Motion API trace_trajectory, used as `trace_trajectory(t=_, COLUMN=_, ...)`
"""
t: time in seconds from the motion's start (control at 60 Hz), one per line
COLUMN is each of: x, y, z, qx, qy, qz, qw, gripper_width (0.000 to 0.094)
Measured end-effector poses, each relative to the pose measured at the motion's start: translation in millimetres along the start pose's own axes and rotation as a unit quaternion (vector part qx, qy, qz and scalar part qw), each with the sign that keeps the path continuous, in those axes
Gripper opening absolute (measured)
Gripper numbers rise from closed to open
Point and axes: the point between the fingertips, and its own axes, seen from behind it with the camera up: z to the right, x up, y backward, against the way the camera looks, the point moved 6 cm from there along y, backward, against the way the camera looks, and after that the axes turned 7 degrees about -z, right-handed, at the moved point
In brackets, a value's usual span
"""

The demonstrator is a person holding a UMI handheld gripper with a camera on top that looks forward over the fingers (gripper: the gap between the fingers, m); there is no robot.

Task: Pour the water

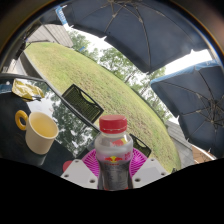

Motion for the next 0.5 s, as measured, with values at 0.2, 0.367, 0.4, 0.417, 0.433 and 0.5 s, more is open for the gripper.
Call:
trace_trajectory(t=0.2, x=70, y=-11, z=-30, qx=-0.151, qy=0.463, qz=0.067, qw=0.871, gripper_width=0.0331)
trace_trajectory(t=0.367, x=75, y=-31, z=-59, qx=-0.176, qy=0.659, qz=0.088, qw=0.726, gripper_width=0.0329)
trace_trajectory(t=0.4, x=72, y=-36, z=-65, qx=-0.174, qy=0.681, qz=0.085, qw=0.707, gripper_width=0.0331)
trace_trajectory(t=0.417, x=70, y=-32, z=-63, qx=-0.174, qy=0.688, qz=0.083, qw=0.699, gripper_width=0.0331)
trace_trajectory(t=0.433, x=69, y=-34, z=-63, qx=-0.176, qy=0.697, qz=0.079, qw=0.691, gripper_width=0.0329)
trace_trajectory(t=0.5, x=69, y=-36, z=-65, qx=-0.183, qy=0.711, qz=0.08, qw=0.674, gripper_width=0.0331)
